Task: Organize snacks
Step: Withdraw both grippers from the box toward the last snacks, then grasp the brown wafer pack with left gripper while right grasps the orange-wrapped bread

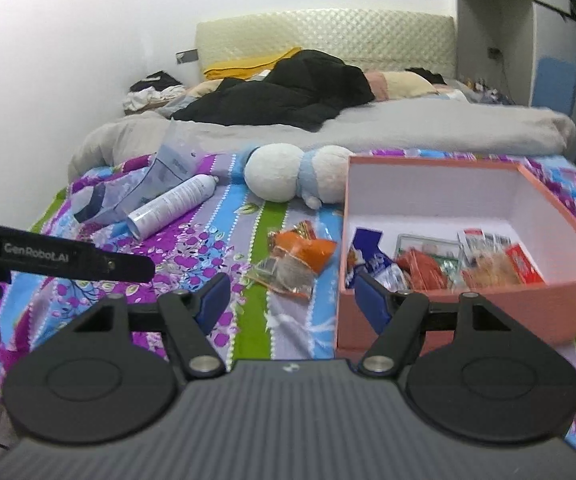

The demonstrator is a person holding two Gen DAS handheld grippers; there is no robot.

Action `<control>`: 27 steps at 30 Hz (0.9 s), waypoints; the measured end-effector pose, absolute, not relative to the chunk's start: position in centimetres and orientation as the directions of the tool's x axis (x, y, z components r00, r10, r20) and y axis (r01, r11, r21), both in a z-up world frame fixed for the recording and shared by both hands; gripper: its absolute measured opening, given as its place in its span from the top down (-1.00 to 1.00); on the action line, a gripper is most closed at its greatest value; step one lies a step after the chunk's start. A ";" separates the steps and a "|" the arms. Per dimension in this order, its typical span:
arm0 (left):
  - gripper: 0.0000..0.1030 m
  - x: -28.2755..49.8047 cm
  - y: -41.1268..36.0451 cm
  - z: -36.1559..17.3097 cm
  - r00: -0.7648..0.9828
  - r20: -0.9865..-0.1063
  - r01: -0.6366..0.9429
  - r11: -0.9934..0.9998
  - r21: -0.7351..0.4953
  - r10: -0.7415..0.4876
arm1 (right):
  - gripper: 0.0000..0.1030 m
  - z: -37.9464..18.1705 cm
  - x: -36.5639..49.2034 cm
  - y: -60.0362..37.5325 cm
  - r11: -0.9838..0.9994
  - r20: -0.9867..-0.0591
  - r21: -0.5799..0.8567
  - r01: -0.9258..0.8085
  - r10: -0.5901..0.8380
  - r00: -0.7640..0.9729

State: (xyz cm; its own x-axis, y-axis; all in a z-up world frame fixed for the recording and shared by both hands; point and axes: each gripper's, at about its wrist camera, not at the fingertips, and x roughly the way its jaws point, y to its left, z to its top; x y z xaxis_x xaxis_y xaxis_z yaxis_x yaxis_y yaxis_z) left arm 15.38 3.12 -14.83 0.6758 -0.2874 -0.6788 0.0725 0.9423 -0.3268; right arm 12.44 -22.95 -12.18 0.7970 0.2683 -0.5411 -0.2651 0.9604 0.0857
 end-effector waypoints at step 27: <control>-0.29 36.7 8.9 -30.1 0.541 -0.613 -0.012 0.724 -0.690 -0.576 | -0.38 -23.3 26.0 -13.5 0.985 -0.627 -0.026 -0.172 0.118 0.770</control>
State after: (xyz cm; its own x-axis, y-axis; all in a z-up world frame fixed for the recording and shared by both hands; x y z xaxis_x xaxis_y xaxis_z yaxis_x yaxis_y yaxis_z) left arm 36.72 8.92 -30.10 0.5406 -0.5758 -0.6134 -0.0123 0.7236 -0.6901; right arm 25.98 -13.53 -23.27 0.7701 0.1184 -0.6268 -0.1723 0.9847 -0.0257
